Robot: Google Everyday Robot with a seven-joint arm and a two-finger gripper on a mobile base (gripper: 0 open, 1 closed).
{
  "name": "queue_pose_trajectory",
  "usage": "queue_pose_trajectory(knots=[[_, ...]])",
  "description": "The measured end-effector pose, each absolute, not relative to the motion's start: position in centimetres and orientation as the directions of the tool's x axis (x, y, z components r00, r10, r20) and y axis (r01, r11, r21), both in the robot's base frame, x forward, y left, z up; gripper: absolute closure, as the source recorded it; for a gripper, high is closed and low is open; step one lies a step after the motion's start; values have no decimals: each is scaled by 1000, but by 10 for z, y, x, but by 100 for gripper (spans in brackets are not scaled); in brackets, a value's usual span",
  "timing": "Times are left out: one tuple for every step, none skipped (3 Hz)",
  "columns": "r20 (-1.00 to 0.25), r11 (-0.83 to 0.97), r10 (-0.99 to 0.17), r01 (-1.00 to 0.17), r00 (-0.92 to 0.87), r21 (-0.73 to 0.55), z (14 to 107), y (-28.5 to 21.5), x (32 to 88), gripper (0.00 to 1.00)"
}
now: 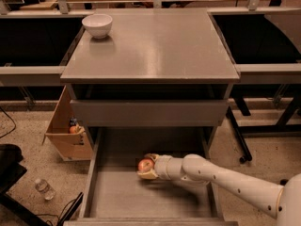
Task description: Place apple into middle drawer
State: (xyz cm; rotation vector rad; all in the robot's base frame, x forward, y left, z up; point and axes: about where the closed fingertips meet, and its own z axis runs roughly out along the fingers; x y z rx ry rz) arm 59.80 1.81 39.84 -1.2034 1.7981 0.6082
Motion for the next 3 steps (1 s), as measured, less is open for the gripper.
queue_pose_trajectory(knots=[[-859,415,-486,-908,-160,-65,398,18,598,38],[-859,415,-486,-908,-160,-65,398,18,598,15],[-859,414,-486,-908,-160,-65,398,18,598,0]])
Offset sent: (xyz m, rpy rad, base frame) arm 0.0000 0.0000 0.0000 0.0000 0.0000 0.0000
